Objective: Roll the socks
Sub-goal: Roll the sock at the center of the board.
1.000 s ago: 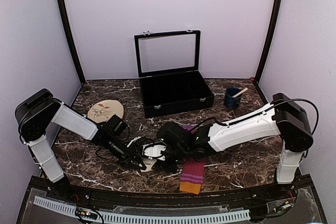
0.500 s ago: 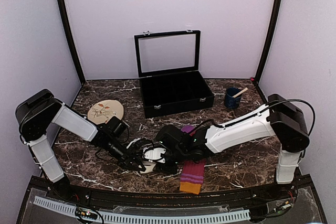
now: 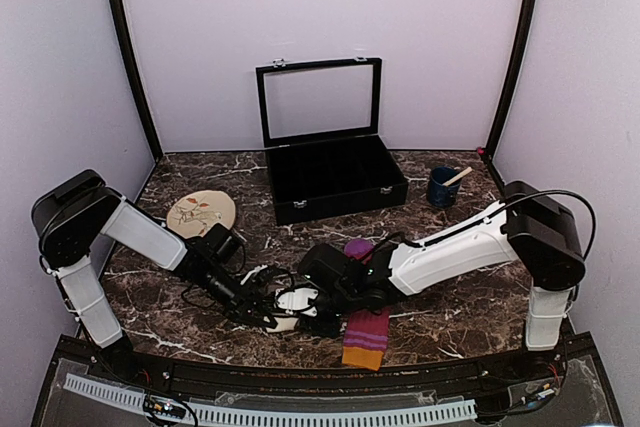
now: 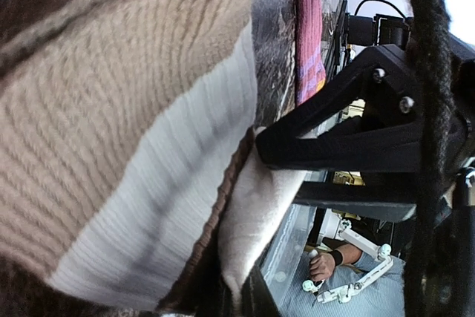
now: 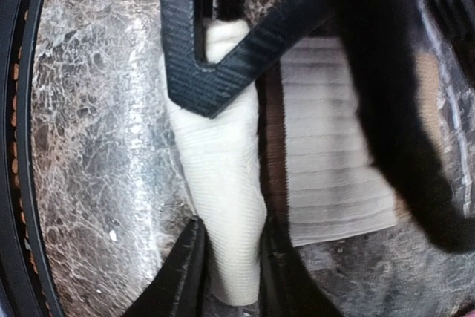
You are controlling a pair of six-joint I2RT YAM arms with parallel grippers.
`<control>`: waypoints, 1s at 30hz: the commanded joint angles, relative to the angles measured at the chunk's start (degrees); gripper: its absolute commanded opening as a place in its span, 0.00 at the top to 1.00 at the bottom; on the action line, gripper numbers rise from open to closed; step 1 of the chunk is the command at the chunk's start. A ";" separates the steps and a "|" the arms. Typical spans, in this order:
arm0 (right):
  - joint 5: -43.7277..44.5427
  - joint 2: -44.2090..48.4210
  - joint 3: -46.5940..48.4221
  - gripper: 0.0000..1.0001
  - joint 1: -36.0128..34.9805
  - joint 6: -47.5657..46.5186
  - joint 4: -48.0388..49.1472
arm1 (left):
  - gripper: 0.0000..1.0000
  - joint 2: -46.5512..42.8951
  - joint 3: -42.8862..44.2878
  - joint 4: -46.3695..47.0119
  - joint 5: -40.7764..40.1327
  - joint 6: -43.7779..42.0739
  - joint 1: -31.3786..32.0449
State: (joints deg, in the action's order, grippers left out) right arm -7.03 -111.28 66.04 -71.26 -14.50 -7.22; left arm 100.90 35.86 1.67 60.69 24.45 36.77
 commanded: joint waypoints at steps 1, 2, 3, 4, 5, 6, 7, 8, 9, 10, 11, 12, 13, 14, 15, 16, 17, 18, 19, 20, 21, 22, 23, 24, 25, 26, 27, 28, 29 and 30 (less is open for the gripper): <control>-1.71 -1.78 -1.19 0.83 -0.55 0.66 -0.19 | 1.00 0.44 0.00 0.11 1.34 -0.58 -0.52; -1.93 -2.01 -1.11 0.87 -0.58 0.70 -0.40 | 1.00 0.44 0.00 -0.02 1.14 -0.60 -0.56; -2.28 -2.19 -0.95 0.91 -0.61 0.75 -0.67 | 1.00 0.44 0.00 -0.19 0.80 -0.55 -0.56; -2.49 -2.33 -0.72 0.95 -0.63 0.83 -0.99 | 1.00 0.39 0.00 -0.37 0.47 -0.53 -0.64; -2.64 -2.43 -0.55 0.98 -0.63 0.91 -1.35 | 1.00 0.29 0.00 -0.55 0.02 -0.40 -0.73; -2.86 -2.48 -0.41 1.00 -0.61 1.07 -1.62 | 1.00 0.08 -0.07 -0.68 -0.49 -0.33 -0.81; -3.03 -2.45 -0.39 1.00 -0.54 1.35 -1.75 | 1.00 -0.26 -0.20 -0.76 -1.16 -0.15 -0.89; -3.33 -2.33 -0.39 1.00 -0.54 1.55 -1.86 | 0.96 -0.67 -0.44 -0.72 -1.82 0.11 -0.91; -3.69 -2.28 -0.39 1.00 -0.48 1.81 -2.03 | 0.92 -1.09 -0.70 -0.44 -2.48 0.39 -0.91; -4.02 -2.31 -0.39 1.00 -0.29 2.03 -2.63 | 0.90 -1.62 -0.96 -0.18 -3.45 0.68 -0.91; -4.45 -2.46 1.45 1.00 -0.09 2.17 -3.28 | 0.86 -2.10 -1.18 0.02 -4.40 1.10 -0.99; -4.95 -2.63 2.11 1.00 0.10 2.41 -4.02 | 0.82 -2.56 -1.63 0.35 -5.11 1.54 -1.00; -5.56 -2.94 2.62 1.00 0.28 2.56 -4.77 | 0.79 -3.15 -2.15 1.25 -5.54 2.20 -1.00; -6.10 -3.07 3.10 1.00 0.54 2.81 -5.43 | 0.76 -3.70 -2.63 2.13 -6.27 2.85 -1.00; -6.79 -3.19 3.51 1.00 0.82 3.23 -6.04 | 0.73 -4.39 -3.07 2.49 -7.39 3.34 -1.00; -7.55 -3.34 3.89 1.00 1.25 3.74 -6.72 | 0.71 -5.20 -3.53 3.29 -8.18 3.87 -1.00; -8.69 -3.57 4.26 1.00 1.79 4.45 -7.20 | 0.69 -6.06 -4.50 4.38 -8.96 4.65 -1.00; -10.10 -3.71 4.61 1.00 2.43 5.32 -7.72 | 0.67 -6.99 -5.10 5.04 -10.05 5.28 -1.00; -11.38 -4.02 5.01 1.00 3.05 6.20 -8.21 | 0.65 -7.95 -5.58 5.32 -11.36 5.63 -1.00; -12.54 -4.40 5.48 1.00 3.74 7.10 -8.82 | 0.64 -8.96 -6.28 6.15 -12.46 6.17 -1.00; -13.71 -4.72 5.84 1.00 4.34 7.94 -9.42 | 0.63 -9.99 -7.03 7.27 -13.45 6.89 -1.00; -15.00 -4.99 6.12 1.00 4.99 8.86 -9.85 | 0.62 -10.93 -7.69 7.87 -14.65 7.31 -1.00; -16.19 -5.26 6.39 1.00 5.63 9.81 -10.25 | 0.61 -12.00 -8.51 9.00 -15.63 7.93 -1.00; -17.33 -5.59 6.66 1.00 6.28 10.70 -10.47 | 0.60 -12.98 -9.32 10.41 -16.51 8.62 -1.00; -18.76 -5.80 6.87 1.00 6.96 11.69 -10.74 | 0.60 -14.11 -10.17 11.44 -17.59 9.33 -1.00; -20.11 -5.92 6.90 1.00 7.54 12.71 -10.70 | 0.59 -15.14 -11.00 12.41 -19.33 9.92 -1.00; -21.44 -6.00 6.95 1.00 8.15 13.83 -10.61 | 0.59 -16.16 -11.75 13.54 -20.49 10.23 -1.00; -22.59 -6.15 7.06 1.00 8.75 14.77 -10.66 | 0.59 -17.18 -12.55 14.64 -21.46 10.57 -1.00; -24.37 -6.40 7.27 1.00 9.23 15.57 -10.89 | 0.59 -18.20 -13.35 15.96 -22.32 10.88 -1.00; -25.68 -6.62 7.54 1.00 9.69 16.84 -10.93 | 0.59 -19.45 -14.22 17.15 -23.15 11.01 -1.00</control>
State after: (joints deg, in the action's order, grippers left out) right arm -25.71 -116.07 72.38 -63.61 -3.38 -15.38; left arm 85.76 24.53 12.75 43.62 33.39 36.16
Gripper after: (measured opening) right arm 0.058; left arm 0.412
